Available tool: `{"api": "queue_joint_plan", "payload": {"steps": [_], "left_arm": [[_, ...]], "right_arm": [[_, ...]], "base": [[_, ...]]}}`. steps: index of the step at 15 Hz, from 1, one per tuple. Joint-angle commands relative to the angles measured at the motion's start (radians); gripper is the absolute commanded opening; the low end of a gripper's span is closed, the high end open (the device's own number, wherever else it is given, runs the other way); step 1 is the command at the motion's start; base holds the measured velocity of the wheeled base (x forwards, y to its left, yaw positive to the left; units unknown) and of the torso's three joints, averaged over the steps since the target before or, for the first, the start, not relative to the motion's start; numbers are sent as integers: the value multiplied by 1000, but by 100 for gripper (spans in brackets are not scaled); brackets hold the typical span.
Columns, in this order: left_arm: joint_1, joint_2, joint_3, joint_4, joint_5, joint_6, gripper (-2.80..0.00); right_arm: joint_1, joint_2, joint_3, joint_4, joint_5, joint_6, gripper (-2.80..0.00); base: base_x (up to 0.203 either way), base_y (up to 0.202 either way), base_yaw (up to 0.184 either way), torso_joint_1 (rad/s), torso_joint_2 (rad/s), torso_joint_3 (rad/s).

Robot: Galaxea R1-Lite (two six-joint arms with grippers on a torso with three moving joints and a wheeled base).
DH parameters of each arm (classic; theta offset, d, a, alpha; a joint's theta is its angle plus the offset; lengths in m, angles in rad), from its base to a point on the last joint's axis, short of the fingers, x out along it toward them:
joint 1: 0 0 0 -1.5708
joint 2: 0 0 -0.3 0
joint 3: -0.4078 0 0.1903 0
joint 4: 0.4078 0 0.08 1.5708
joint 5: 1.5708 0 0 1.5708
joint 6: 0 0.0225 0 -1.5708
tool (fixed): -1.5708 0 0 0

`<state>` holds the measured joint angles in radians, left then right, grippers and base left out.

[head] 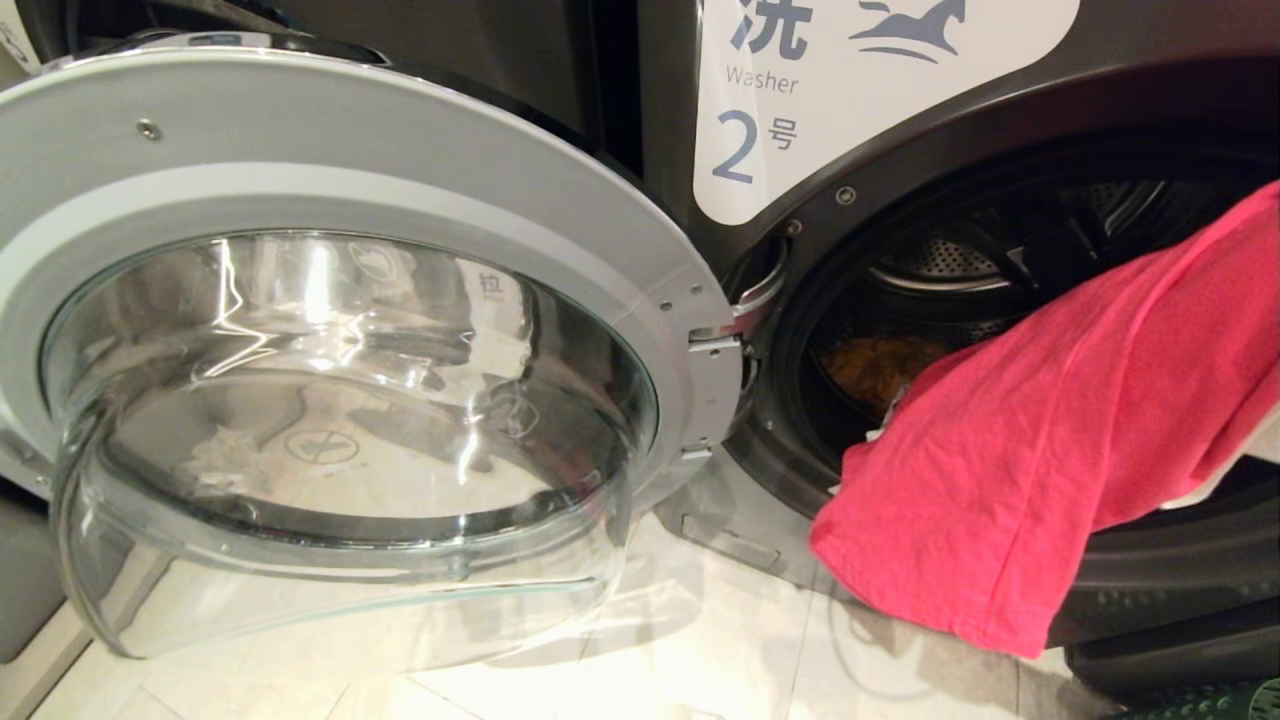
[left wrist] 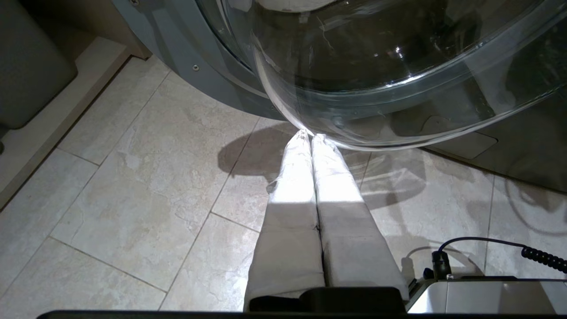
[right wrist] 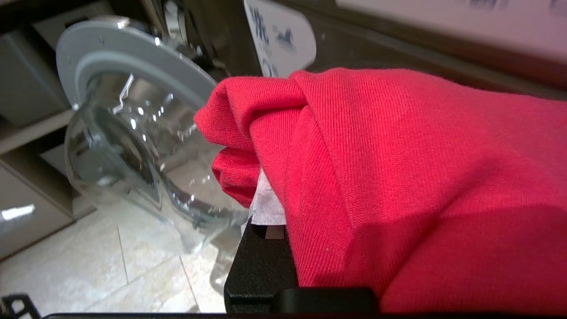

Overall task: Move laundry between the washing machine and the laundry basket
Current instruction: Pick a cloth and place it into the basket

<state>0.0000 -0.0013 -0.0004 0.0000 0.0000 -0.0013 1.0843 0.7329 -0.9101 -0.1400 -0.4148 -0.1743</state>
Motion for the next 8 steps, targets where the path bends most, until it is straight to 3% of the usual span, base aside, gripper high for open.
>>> {"api": "queue_joint_plan", "payload": {"steps": [1, 3, 8], "left_arm": [[0, 1, 0, 0, 0, 0, -280], [0, 1, 0, 0, 0, 0, -280], [0, 1, 0, 0, 0, 0, -280]], "right_arm": [[4, 68, -74, 0, -1, -15, -280], [3, 117, -156, 0, -2, -57, -280], [26, 136, -195, -2, 19, -302, -280]], "base": [[0, 0, 0, 0, 0, 0], [0, 0, 0, 0, 0, 0], [0, 0, 0, 0, 0, 0]]}}
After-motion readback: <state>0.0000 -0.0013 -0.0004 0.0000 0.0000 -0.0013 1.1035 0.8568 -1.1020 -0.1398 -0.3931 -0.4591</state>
